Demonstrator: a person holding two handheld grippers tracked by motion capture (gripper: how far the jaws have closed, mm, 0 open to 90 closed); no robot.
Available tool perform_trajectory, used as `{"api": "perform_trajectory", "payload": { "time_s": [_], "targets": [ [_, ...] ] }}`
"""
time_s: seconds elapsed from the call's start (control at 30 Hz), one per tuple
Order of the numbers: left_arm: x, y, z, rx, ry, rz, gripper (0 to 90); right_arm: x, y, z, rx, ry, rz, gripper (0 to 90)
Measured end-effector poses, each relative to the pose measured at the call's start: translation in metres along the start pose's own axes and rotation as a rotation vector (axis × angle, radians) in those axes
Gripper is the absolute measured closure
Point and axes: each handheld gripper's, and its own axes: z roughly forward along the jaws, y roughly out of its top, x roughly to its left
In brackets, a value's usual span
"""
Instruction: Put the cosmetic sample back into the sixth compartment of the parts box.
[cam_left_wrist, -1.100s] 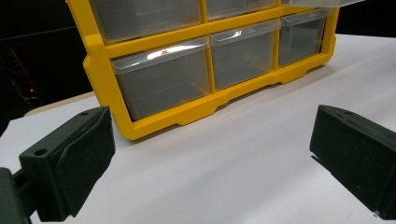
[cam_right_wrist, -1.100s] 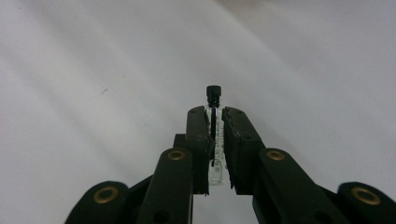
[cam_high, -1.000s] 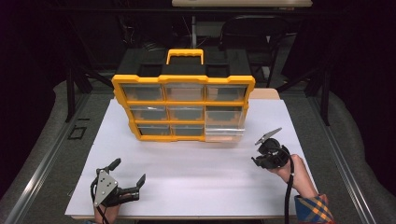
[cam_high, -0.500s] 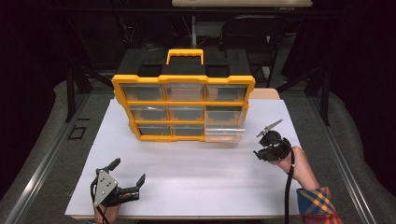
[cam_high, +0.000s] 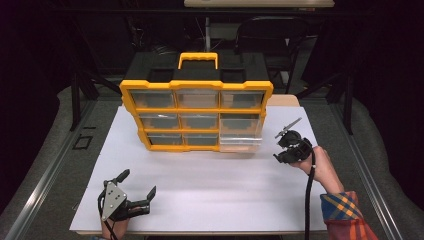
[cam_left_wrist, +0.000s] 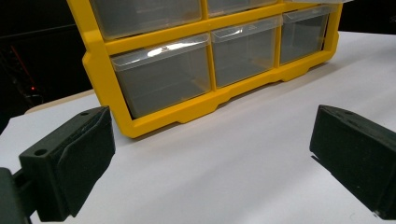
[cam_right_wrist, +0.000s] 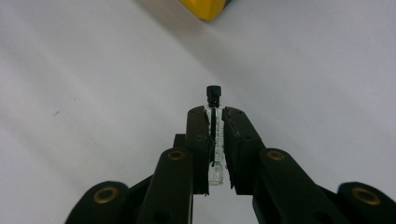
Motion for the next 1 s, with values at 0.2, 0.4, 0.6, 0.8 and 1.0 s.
{"api": "perform_trajectory", "payload": {
  "time_s": [0.2, 0.4, 0.6, 0.8, 1.0],
  "targets": [
    [0.0, 0.0, -0.001, -0.005, 0.002, -0.001, 0.1, -0.002, 0.005, -0.002, 0.014, -0.005, -0.012, 81.1],
    [-0.001, 0.0, 0.0, 0.0, -0.002, 0.001, 0.1, -0.006, 0.01, -0.005, 0.012, -0.013, -0.022, 81.0],
    [-0.001, 0.001, -0.001, -0.004, 0.0, 0.005, 0.1, -0.009, 0.016, -0.009, 0.034, -0.011, -0.031, 81.0],
    [0.0, 0.0, 0.0, -0.002, -0.002, 0.004, 0.1, -0.01, 0.021, -0.018, 0.045, -0.018, -0.033, 81.0],
    [-0.001, 0.001, -0.001, -0.005, -0.002, 0.006, 0.1, -0.009, 0.03, -0.029, 0.045, -0.031, -0.057, 81.0]
  ]
}}
